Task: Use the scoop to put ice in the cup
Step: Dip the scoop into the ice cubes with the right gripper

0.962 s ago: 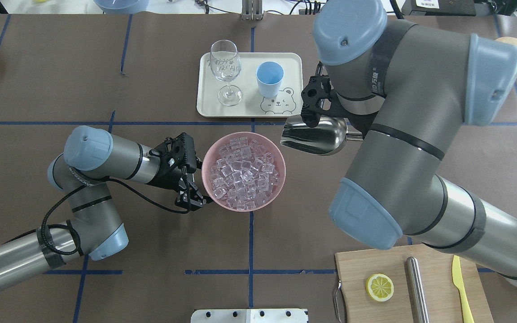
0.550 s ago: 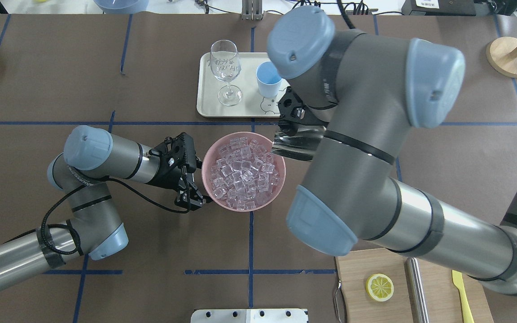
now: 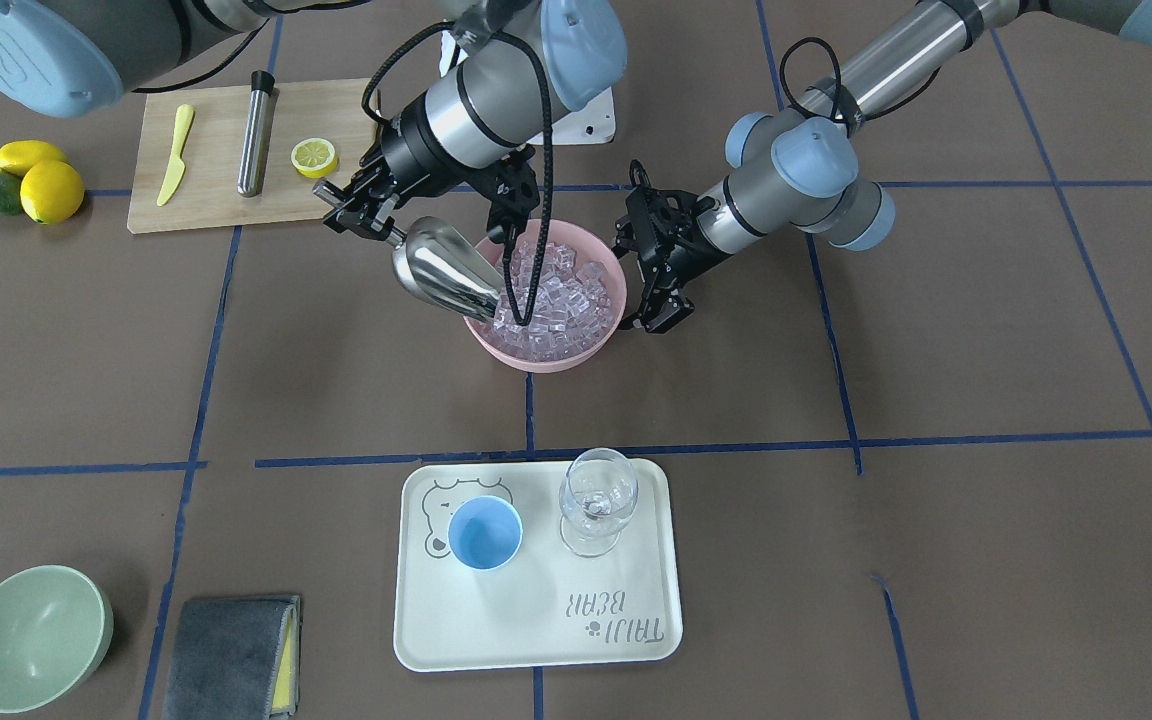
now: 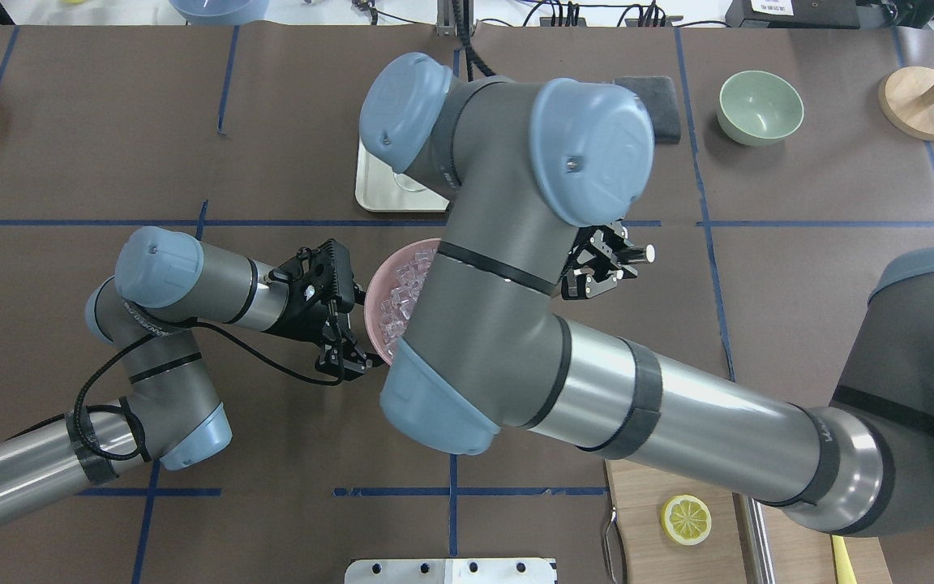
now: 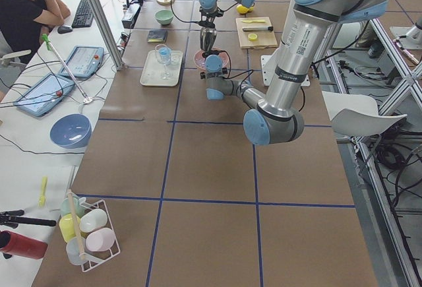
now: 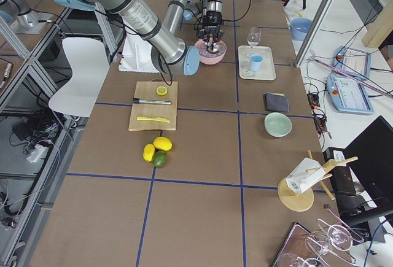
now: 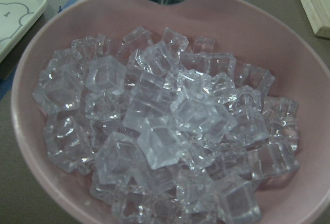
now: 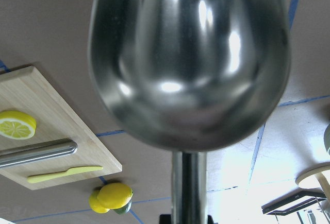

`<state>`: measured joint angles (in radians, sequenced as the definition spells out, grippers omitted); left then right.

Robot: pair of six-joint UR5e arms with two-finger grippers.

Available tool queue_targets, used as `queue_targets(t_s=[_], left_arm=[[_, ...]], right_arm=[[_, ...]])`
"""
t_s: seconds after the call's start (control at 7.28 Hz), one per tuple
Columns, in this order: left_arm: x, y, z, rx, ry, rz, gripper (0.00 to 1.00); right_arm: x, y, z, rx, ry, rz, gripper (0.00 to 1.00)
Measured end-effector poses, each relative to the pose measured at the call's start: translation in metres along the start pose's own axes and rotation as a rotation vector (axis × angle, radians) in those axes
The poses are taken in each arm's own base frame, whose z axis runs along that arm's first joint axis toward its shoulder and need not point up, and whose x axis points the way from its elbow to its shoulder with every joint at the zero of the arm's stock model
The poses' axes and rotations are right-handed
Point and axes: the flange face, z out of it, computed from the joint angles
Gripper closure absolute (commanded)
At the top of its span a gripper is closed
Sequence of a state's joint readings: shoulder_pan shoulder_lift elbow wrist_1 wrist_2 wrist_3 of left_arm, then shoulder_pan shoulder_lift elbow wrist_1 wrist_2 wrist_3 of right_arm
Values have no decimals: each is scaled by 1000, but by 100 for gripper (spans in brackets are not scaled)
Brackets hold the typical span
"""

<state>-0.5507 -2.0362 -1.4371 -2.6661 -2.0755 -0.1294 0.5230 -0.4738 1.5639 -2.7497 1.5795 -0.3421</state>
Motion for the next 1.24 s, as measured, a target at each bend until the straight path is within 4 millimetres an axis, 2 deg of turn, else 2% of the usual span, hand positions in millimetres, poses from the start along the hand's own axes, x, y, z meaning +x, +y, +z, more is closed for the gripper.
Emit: queue_targets(t_s=[0.27,0.96,1.24], left_arm=[[-1,1,0,-2,-1,1,0],[-1,1,0,-2,-1,2,0],[-1,3,0,-3,-2,2,0]], right_arm=[[-5,-8,-5,-43,5,-14,100],[-13,-38,2,-128,34,-51,100],[-20,-46,-1,-124,45,-66,100]])
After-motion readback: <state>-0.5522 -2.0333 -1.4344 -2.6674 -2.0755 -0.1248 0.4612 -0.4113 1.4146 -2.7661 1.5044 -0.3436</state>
